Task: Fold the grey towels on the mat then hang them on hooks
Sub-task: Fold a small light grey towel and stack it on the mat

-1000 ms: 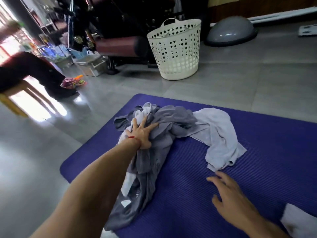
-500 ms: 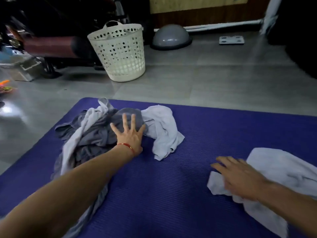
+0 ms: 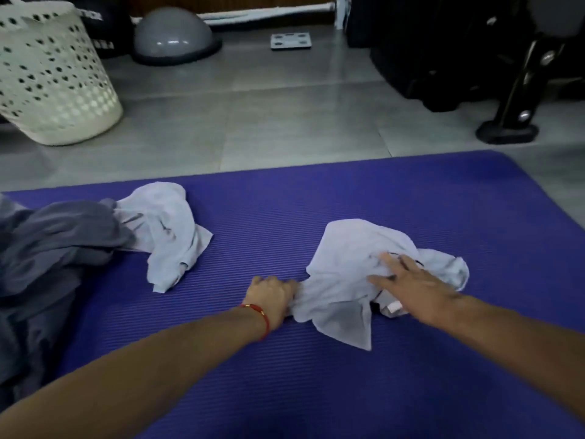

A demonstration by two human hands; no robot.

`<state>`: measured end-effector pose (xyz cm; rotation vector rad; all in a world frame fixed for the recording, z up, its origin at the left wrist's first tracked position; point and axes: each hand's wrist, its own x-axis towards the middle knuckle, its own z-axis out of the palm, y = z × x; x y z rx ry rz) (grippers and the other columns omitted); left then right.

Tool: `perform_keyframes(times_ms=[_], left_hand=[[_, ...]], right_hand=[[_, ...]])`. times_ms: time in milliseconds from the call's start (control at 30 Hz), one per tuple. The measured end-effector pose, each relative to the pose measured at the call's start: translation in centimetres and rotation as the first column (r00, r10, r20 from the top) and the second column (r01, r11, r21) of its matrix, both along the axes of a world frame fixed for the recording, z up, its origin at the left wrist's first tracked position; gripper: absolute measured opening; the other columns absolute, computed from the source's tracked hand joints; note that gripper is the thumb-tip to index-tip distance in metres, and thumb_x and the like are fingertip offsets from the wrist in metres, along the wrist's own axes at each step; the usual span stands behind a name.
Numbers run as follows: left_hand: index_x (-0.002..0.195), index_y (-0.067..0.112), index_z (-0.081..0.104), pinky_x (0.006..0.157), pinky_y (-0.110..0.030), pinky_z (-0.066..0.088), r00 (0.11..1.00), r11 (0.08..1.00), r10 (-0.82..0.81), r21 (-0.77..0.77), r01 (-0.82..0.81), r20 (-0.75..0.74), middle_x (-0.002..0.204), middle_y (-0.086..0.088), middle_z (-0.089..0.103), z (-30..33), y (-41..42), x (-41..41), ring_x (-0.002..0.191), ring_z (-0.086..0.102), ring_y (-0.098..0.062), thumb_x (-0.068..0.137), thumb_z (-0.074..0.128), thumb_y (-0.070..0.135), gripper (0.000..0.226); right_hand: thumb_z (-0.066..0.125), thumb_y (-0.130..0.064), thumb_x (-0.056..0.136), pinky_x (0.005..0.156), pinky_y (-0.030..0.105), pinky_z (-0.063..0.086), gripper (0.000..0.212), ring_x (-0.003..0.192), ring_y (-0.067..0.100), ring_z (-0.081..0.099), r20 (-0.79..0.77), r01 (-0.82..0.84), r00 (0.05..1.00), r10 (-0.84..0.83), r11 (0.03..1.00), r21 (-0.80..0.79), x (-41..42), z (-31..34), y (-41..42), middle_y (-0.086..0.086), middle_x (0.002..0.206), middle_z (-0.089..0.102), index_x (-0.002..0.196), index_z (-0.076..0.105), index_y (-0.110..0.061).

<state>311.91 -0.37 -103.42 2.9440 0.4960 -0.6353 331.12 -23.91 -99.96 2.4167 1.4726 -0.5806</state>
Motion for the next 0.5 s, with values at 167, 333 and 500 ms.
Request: perform_keyframes(times_ms=[167,333,500], left_hand=[[0.103,0.027,0.057,0.068,-0.033,0.053,0.902,0.807,0.422,-0.491,-0.328,0.092,0.088,0.002,0.071,3.2,3.4,-0.6,0.079,0.068,-0.019,0.082,0.067,0.029,0.024],[0.108,0.016,0.062,0.066,-0.044,0.060,0.651,0.311,0.759,-0.879,-0.361,0.001,0.083,-0.013,0.064,6.8,5.0,-2.9,0.072,0.065,-0.024,0.088,0.062,0.000,0.026],[0.117,0.010,0.063,0.075,-0.044,0.061,0.623,0.065,0.759,-0.929,-0.364,-0.191,0.105,-0.021,0.069,7.8,4.9,-5.8,0.091,0.068,-0.030,0.097,0.058,0.002,0.022]], right_hand=[[0.075,-0.020,0.080,0.120,0.048,0.025,0.081,0.140,0.023,0.029,0.223,-0.033,0.975,0.011,0.995,0.097,4.0,1.4,-0.3,-0.002,0.161,0.023,0.148,0.036,-0.045],[0.055,-0.035,0.083,0.112,0.067,0.016,0.057,0.146,0.032,0.028,0.265,0.015,0.962,-0.072,0.977,0.212,-0.9,0.6,1.6,0.009,0.159,0.028,0.139,0.042,-0.034],[0.058,-0.055,0.086,0.117,0.065,0.003,0.055,0.128,0.033,0.048,0.201,-0.354,0.918,0.341,0.935,0.029,-5.9,-4.1,1.2,0.004,0.125,0.059,0.131,0.058,-0.023]])
